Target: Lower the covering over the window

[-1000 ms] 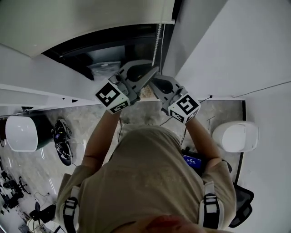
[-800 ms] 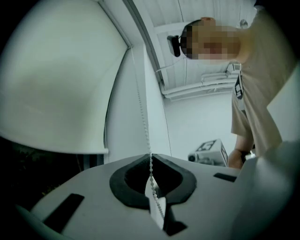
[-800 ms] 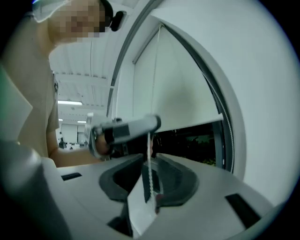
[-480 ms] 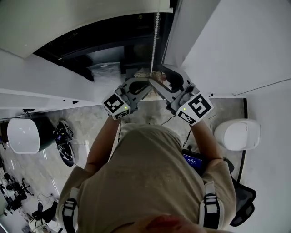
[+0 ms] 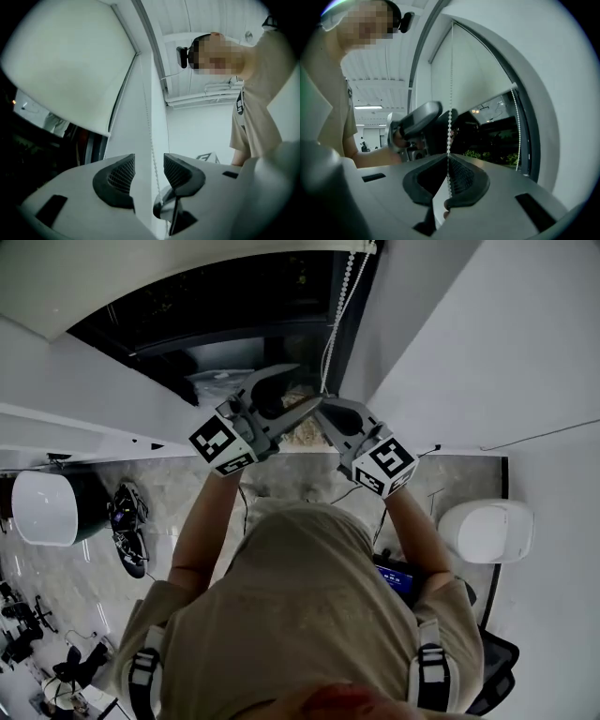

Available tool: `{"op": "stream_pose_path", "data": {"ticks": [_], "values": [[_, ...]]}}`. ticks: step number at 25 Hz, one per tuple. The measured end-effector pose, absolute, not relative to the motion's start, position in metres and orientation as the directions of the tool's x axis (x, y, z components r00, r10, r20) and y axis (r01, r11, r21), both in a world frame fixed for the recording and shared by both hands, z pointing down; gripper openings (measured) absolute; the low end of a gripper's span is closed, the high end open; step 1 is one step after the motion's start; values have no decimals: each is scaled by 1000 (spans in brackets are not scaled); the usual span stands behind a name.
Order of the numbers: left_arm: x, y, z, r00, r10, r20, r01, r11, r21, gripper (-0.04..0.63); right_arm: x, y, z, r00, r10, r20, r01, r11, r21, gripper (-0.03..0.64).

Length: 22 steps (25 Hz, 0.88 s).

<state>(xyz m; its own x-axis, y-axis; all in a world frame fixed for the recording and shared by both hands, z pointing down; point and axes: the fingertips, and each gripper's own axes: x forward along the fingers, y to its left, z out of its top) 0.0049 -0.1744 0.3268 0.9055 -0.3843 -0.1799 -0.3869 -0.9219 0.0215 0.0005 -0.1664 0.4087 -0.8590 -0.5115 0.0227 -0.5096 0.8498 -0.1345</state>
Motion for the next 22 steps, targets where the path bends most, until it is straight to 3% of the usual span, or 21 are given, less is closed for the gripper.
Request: {"op": "stream_pose_path", "data": {"ticks": [3, 7, 10, 15, 16, 17, 19, 21, 22], "values": [[21, -176, 306, 907, -385, -168, -396, -918, -32, 181, -6, -157, 406, -871, -491, 13, -488, 861, -143, 15], [29, -172, 303, 915, -371, -157, -376, -926, -6, 127, -8, -142, 402, -875, -484, -16, -471, 858, -203, 15], [27, -161, 303, 922, -349, -165, -353, -935, 6, 25, -13, -136, 400, -878, -479, -18, -466, 862, -200, 15], [11, -157, 311, 900, -401, -168, -409, -913, -11, 15, -8, -124, 400, -898, -440, 26, -440, 893, -99, 20], [7, -159, 315, 895, -414, -165, -421, -907, -4, 15, -1, -125, 396, -907, -422, 5, -419, 898, -133, 130], [4, -160, 324, 894, -422, -150, -427, -904, 4, 15, 9, -129, 388, -908, -418, -31, -406, 896, -179, 187], [7, -159, 369, 907, -422, -8, -422, -906, -24, 14, 27, -139, 362, -890, -444, -110, -413, 883, -224, 196], [22, -139, 455, 895, -372, 245, -365, -928, -76, 14, 28, -140, 334, -870, -471, -150, -446, 878, -172, 196], [29, -122, 493, 892, -330, 308, -332, -942, -48, 14, 23, -139, 325, -861, -488, -145, -473, 872, -129, 195]]}}
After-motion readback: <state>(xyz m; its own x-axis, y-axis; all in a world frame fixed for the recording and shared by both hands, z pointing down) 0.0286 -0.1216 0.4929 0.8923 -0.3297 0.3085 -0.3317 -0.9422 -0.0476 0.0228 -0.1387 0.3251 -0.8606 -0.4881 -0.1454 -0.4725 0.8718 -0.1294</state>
